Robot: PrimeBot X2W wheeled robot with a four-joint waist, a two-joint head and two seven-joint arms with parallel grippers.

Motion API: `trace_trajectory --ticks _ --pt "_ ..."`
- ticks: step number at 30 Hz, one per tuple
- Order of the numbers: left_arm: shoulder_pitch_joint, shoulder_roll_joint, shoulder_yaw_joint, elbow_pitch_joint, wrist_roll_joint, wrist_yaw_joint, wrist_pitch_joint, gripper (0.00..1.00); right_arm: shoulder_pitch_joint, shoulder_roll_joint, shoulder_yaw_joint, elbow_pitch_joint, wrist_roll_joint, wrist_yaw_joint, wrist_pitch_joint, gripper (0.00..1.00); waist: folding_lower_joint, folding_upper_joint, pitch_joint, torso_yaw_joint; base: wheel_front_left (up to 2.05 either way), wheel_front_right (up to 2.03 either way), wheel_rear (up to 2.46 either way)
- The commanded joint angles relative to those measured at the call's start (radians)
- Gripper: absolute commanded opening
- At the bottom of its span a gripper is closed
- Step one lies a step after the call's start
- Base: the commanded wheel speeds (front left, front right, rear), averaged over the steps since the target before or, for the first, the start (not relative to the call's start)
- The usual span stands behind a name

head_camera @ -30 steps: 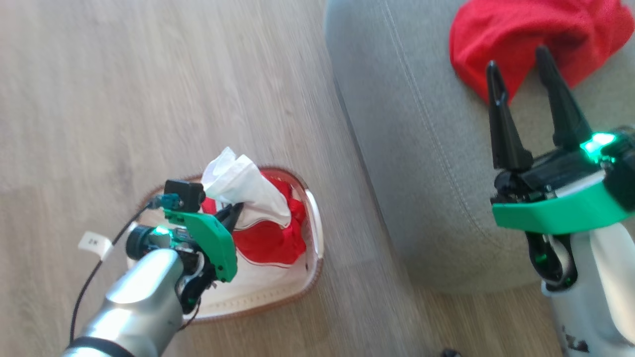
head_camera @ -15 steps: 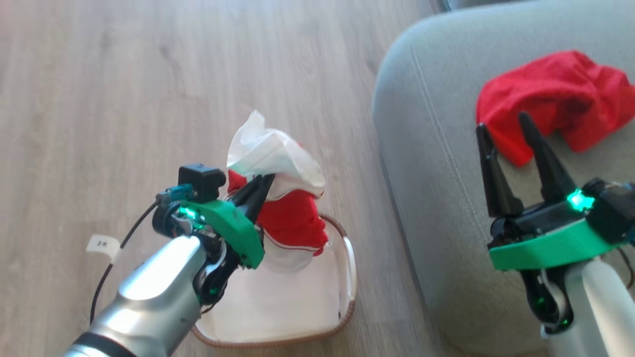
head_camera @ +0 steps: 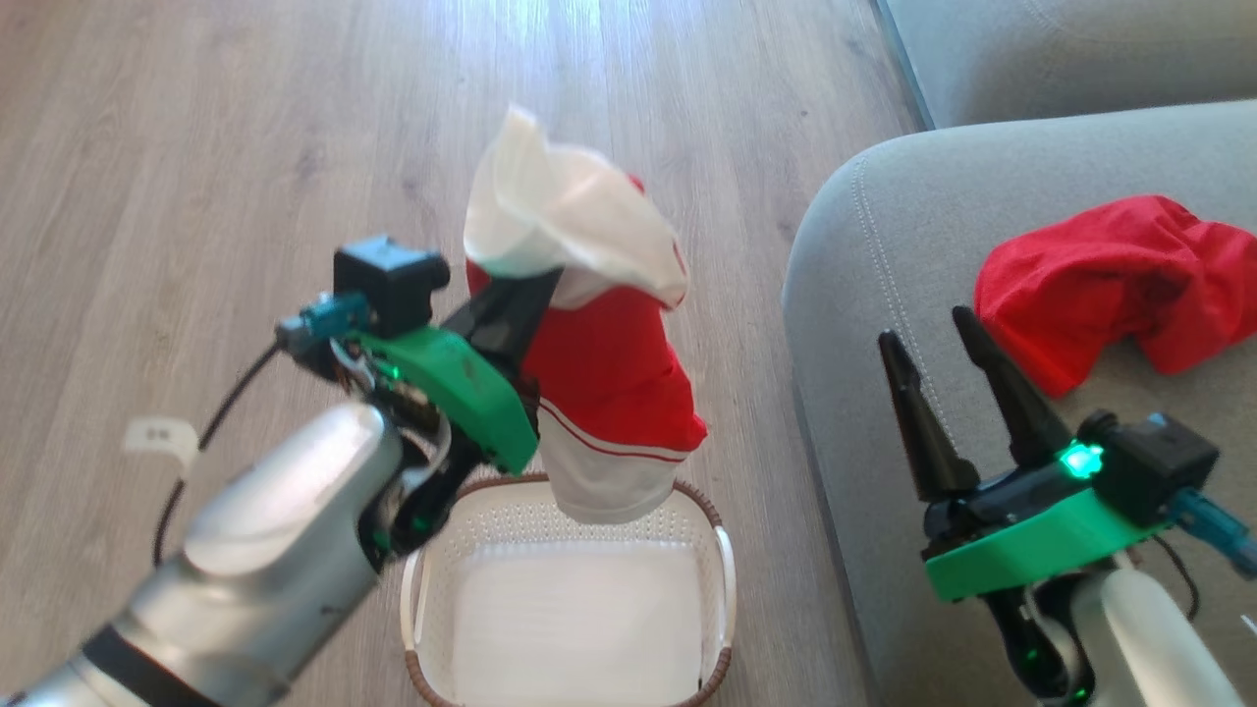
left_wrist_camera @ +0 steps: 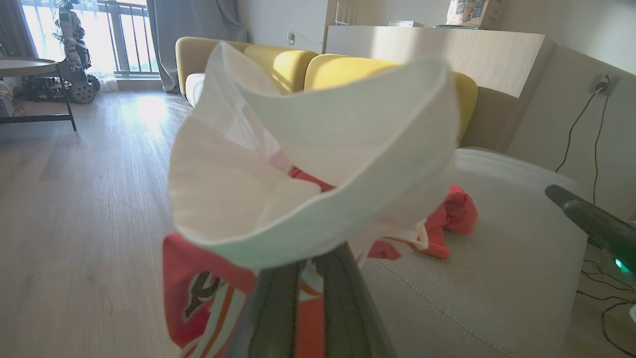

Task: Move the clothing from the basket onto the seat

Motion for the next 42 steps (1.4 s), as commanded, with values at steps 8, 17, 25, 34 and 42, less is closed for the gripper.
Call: trace_trajectory --ticks 8,17,25,34,42 --pt "-0.146 0.065 0.061 -0.155 0.044 0.056 0.063 0.00 -0.024 -0.005 0.088 0.001 0.017 0.000 -0.002 1.00 0.0001 -0.0001 -0.005 0.003 0.00 0.00 0.00" --pt "-0.151 0.060 0.047 -0.203 0.055 0.076 0.077 0.00 -0.058 -0.001 0.164 0.066 0.054 0.000 0.038 1.00 0.0001 -0.0001 0.005 -0.004 0.00 0.00 0.00" --pt "-0.153 0.039 0.026 -0.223 0.052 0.068 0.086 0.00 -0.179 0.000 0.261 0.180 0.068 0.000 0.061 1.00 0.0001 -0.0001 0.009 0.018 0.00 0.00 0.00" --pt "-0.161 0.004 -0.009 -0.226 0.059 0.058 0.098 0.00 -0.322 0.015 0.355 0.365 0.096 0.000 0.094 1.00 0.0001 -0.0001 0.002 0.070 0.00 0.00 0.00" --pt "-0.174 -0.037 -0.038 -0.224 0.058 0.043 0.107 0.00 -0.429 0.012 0.486 0.506 0.207 0.000 0.093 1.00 0.0001 -0.0001 -0.003 0.126 0.00 0.00 0.00"
